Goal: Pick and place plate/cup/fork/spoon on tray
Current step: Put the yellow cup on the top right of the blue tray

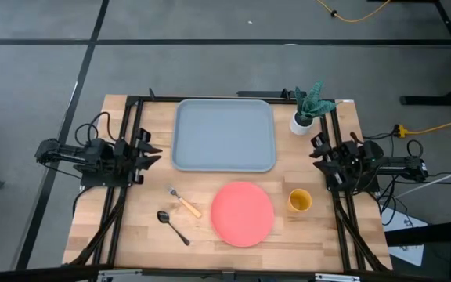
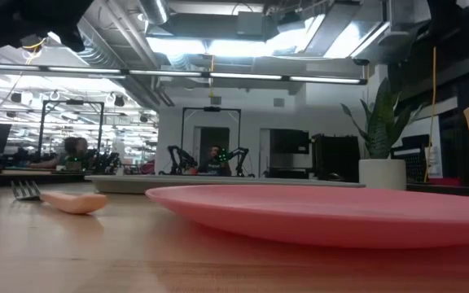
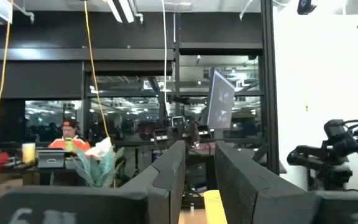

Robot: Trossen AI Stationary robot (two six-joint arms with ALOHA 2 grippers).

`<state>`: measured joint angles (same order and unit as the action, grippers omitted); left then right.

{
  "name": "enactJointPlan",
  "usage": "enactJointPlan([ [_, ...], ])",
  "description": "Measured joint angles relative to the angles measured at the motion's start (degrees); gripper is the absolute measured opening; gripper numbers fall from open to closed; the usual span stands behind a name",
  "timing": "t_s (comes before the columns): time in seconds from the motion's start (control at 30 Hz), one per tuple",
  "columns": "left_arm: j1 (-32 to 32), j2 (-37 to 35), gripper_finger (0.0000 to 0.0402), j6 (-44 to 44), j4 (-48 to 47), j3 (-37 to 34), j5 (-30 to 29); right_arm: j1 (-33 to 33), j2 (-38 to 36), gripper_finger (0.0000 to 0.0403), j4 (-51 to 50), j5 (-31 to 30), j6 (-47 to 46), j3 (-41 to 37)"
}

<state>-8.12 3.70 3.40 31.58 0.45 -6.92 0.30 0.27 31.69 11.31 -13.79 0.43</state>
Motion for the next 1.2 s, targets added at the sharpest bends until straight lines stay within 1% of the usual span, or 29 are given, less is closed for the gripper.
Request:
enactJointPlan([
  [0.07, 0.0, 0.0, 0.0080, -0.1, 0.2, 0.0, 0.0, 0.0, 0.0, 0.0127, 1.6, 0.2, -4.8, 0.0],
  [0.13, 0.0, 0.1, 0.0080, -0.2, 0.2, 0.0, 0.0, 0.0, 0.0, 0.0127, 5.6, 2.7, -6.7, 0.0],
  [0.27, 0.0, 0.4, 0.0080, -0.2, 0.4, 0.0, 0.0, 0.0, 0.7, 0.0127, 18.7, 9.8, 1.8, 0.0],
  [0.33, 0.0, 0.4, 0.0080, -0.2, 0.5, 0.0, 0.0, 0.0, 1.2, 0.0127, 23.4, 13.7, 3.9, 0.0],
  [0.4, 0.0, 0.4, 0.0080, -0.3, 0.5, 0.0, 0.0, 0.0, 1.8, 0.0127, 24.3, 15.3, 3.8, 0.8],
  [0.47, 0.0, 0.4, 0.0080, -0.3, 0.5, 0.0, 0.0, 0.0, 3.1, 0.0127, 22.6, 15.1, 3.4, 2.6],
  [0.57, 0.0, 0.4, 0.0080, -0.3, 0.5, 0.0, 0.0, 0.0, 6.7, 0.0127, 15.4, 14.8, 3.9, 7.7],
  [0.63, 0.0, 0.4, 0.0080, -0.3, 0.5, 0.0, 0.0, 0.0, 9.7, 0.0127, 6.1, 14.1, 5.3, 12.6],
  [0.7, 0.0, 0.4, 0.0080, -0.3, 0.3, 0.0, 0.0, 0.0, 12.6, 0.0127, -8.5, 11.3, 6.6, 18.4],
  [0.77, 0.0, 0.4, 0.0080, -0.3, 0.0, 0.0, 0.0, 0.0, 15.8, 0.0127, -24.9, 5.5, 5.8, 24.6],
  [0.83, 0.0, 0.4, 0.0080, -0.3, 0.0, 0.0, 0.0, 0.0, 19.3, 0.0127, -39.3, -0.8, 1.6, 29.9],
  [0.87, 0.0, 0.4, 0.0080, -0.4, 0.0, 0.0, 0.0, 0.0, 21.1, 0.0127, -44.8, -2.7, -0.8, 32.0],
  [0.9, 0.0, 0.4, 0.0080, -0.3, 0.0, 0.0, 0.0, 0.0, 23.1, 0.0127, -48.7, -3.0, -3.2, 33.8],
  [0.93, 0.0, 0.4, 0.0080, -0.4, -0.1, 0.0, 0.0, 0.0, 25.0, 0.0127, -50.6, -2.2, -4.8, 35.4],
  [0.97, 0.0, 0.4, 0.0080, -0.4, -0.2, 0.0, 0.0, 0.0, 26.8, 0.0127, -50.8, 0.0, -5.3, 37.0],
  [1.03, 0.0, 0.4, 0.0080, -0.3, -0.3, 0.0, 0.0, 0.5, 30.0, 0.0127, -50.8, 6.4, -4.1, 40.0],
  [1.1, 0.0, 0.4, 0.0080, -0.4, -0.3, 0.0, 0.0, 1.5, 33.2, 0.0127, -51.6, 10.7, -2.4, 43.1],
  [1.13, 0.0, 0.4, 0.0080, -0.4, -0.3, 0.0, 0.0, 2.1, 34.4, 0.0127, -53.6, 11.6, -1.9, 44.6],
  [1.2, 0.0, 0.4, 0.0080, -0.4, -0.3, 0.0, 0.0, 3.2, 36.9, 0.0127, -60.4, 10.8, -0.9, 47.6],
])
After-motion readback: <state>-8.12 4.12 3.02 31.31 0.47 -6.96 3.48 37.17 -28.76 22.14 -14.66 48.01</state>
